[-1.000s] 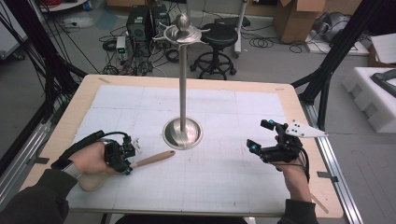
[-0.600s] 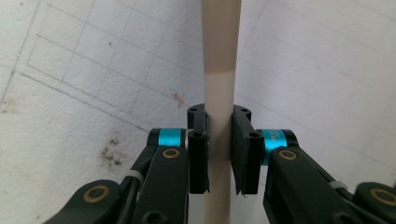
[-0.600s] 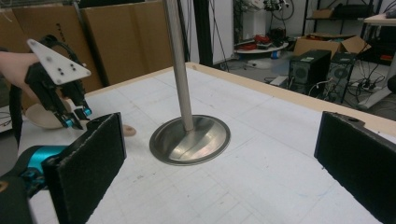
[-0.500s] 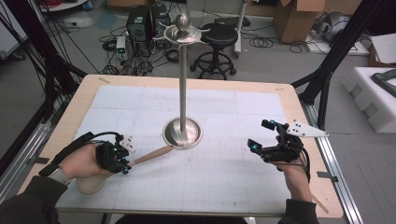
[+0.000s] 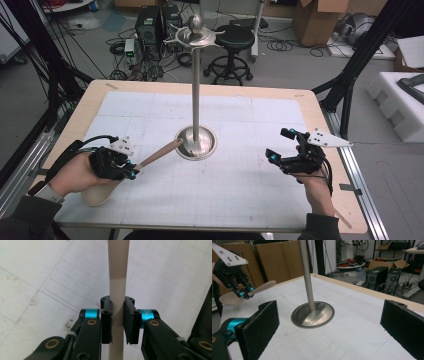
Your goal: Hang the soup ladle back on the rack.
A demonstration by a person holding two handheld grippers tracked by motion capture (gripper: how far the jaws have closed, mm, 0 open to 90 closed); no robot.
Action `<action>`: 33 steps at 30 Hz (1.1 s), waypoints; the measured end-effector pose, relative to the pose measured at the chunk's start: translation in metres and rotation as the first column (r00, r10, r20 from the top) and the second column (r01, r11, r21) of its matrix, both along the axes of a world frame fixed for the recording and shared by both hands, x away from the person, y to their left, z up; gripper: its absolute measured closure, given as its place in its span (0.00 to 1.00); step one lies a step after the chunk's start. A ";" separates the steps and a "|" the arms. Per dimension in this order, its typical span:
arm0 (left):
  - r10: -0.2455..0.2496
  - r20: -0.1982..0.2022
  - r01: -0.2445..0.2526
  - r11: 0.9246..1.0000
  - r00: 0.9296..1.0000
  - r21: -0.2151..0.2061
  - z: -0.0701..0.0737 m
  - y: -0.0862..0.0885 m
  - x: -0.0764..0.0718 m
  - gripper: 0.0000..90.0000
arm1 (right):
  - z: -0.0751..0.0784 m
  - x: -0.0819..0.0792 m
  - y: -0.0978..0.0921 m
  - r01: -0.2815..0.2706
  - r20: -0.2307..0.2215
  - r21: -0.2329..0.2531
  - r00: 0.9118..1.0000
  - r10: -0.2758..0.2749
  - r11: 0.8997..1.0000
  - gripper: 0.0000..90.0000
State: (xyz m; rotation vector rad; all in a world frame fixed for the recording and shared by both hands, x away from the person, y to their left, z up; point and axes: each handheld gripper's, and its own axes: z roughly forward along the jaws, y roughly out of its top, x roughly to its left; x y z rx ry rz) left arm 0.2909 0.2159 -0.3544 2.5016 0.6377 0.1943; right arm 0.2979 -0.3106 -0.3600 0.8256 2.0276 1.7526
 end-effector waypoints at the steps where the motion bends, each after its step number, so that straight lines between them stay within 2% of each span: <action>1: -0.002 0.003 0.002 1.000 1.000 -0.015 0.002 0.000 0.000 0.87 | 0.000 0.000 0.000 0.000 0.001 0.001 1.000 0.000 1.000 0.01; 4: 0.013 0.023 -0.011 0.997 1.000 -0.070 0.006 0.002 0.000 0.87 | 0.000 0.000 0.000 -0.001 -0.001 0.000 1.000 0.001 1.000 0.01; 7: 0.022 0.041 -0.017 0.994 0.999 -0.107 0.009 0.003 0.000 0.87 | 0.000 0.000 0.000 -0.005 -0.006 0.000 1.000 0.005 1.000 0.01; 12: 0.056 0.060 -0.042 0.977 0.997 -0.210 0.012 0.005 0.000 0.87 | 0.000 0.000 -0.001 0.000 -0.003 0.002 1.000 0.000 1.000 0.01; 15: 0.068 0.089 -0.043 0.965 0.994 -0.259 0.015 0.007 0.000 0.87 | 0.000 0.000 -0.001 0.000 -0.003 0.005 1.000 0.000 1.000 0.01; 22: 0.113 0.154 -0.051 0.930 0.982 -0.363 0.030 0.012 -0.001 0.87 | 0.000 0.000 -0.002 0.002 0.000 0.005 1.000 -0.002 1.000 0.01; 25: 0.138 0.173 -0.057 0.912 0.975 -0.406 0.035 0.014 0.000 0.87 | 0.000 0.000 -0.002 0.003 -0.002 0.008 1.000 -0.003 1.000 0.01; 27: 0.153 0.184 -0.061 0.902 0.971 -0.428 0.036 0.016 0.000 0.87 | 0.000 0.000 -0.002 0.003 -0.002 0.008 1.000 -0.003 1.000 0.01; 31: 0.170 0.204 -0.051 0.873 0.964 -0.485 0.036 0.016 0.000 0.87 | 0.000 0.000 -0.002 0.001 0.000 0.006 1.000 -0.001 1.000 0.01; 32: 0.172 0.215 -0.046 0.871 0.962 -0.489 0.035 0.015 0.000 0.87 | 0.000 0.000 -0.002 0.003 -0.001 0.006 1.000 -0.003 1.000 0.01; 33: 0.180 0.223 -0.047 0.866 0.958 -0.498 0.035 0.014 0.000 0.87 | 0.000 0.000 -0.002 0.002 -0.001 0.006 1.000 -0.002 1.000 0.01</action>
